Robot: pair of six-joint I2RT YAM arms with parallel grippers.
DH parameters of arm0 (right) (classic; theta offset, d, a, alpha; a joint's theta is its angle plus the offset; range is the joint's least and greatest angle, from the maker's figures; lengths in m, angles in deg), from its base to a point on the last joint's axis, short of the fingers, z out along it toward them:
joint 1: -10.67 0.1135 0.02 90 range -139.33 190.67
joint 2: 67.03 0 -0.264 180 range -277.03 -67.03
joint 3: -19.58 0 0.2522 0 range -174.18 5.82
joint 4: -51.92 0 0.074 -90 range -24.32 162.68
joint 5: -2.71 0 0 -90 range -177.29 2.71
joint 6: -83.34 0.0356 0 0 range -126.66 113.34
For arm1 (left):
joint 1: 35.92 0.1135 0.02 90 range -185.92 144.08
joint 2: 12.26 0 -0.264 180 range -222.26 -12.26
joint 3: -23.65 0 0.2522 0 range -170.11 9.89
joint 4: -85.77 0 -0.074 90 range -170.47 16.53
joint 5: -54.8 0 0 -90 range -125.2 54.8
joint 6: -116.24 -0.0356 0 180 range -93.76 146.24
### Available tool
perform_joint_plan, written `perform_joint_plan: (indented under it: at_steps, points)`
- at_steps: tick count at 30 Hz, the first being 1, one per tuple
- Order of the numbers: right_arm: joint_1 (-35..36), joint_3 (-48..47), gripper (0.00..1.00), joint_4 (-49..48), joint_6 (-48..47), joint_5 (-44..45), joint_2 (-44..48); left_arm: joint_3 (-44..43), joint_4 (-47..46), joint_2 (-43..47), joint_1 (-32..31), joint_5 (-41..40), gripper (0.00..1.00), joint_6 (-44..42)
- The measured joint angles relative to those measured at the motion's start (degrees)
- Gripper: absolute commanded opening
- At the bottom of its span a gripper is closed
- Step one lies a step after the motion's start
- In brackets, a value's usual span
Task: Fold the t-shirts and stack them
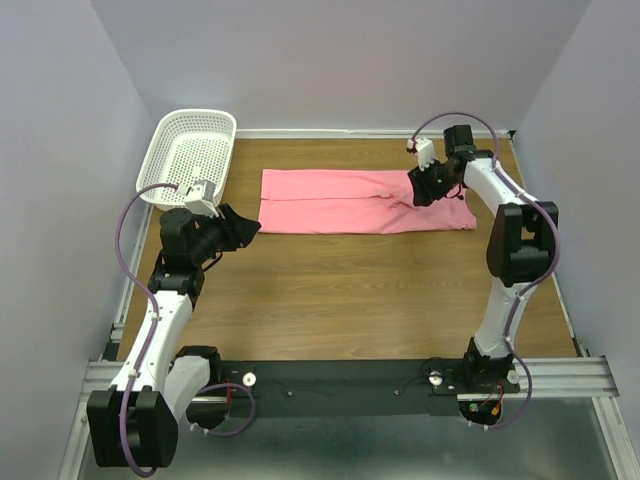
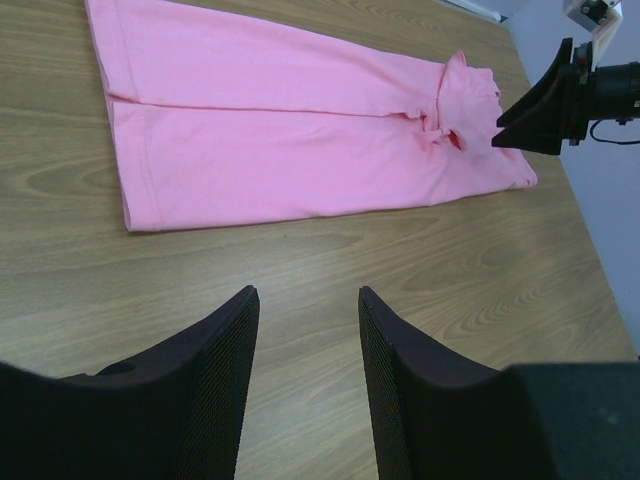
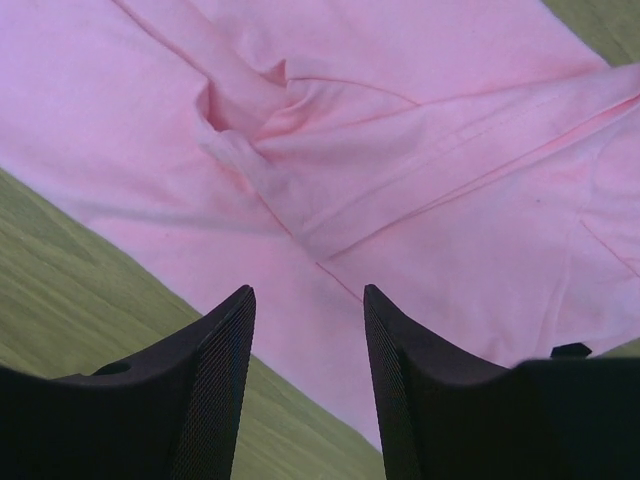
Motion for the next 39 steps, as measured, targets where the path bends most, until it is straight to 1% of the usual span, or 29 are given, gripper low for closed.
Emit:
perform_joint_plan:
  at_steps: [5,12,24,30,39]
  points:
    - [1.9,0.0,0.56,0.4,-0.5,1.4,-0.5,0.0,-0.1,0.0,0.0,0.2,0.52,0.0]
    - [5.0,-1.4,0.57,0.4,-0.2,6.6,-3.9,0.0,-0.3,0.0,0.0,0.3,0.52,0.0]
    - [6.2,-4.3,0.57,-0.9,0.7,16.3,-7.7,0.0,-1.0,0.0,-0.3,1.3,0.52,0.1]
    - [8.0,-8.0,0.57,-1.7,1.0,19.6,-9.8,0.0,-1.1,0.0,-0.3,1.3,0.52,0.2]
    - [11.0,-16.2,0.57,-3.0,1.5,24.9,-14.7,0.0,-1.2,0.0,-0.3,1.4,0.52,0.2]
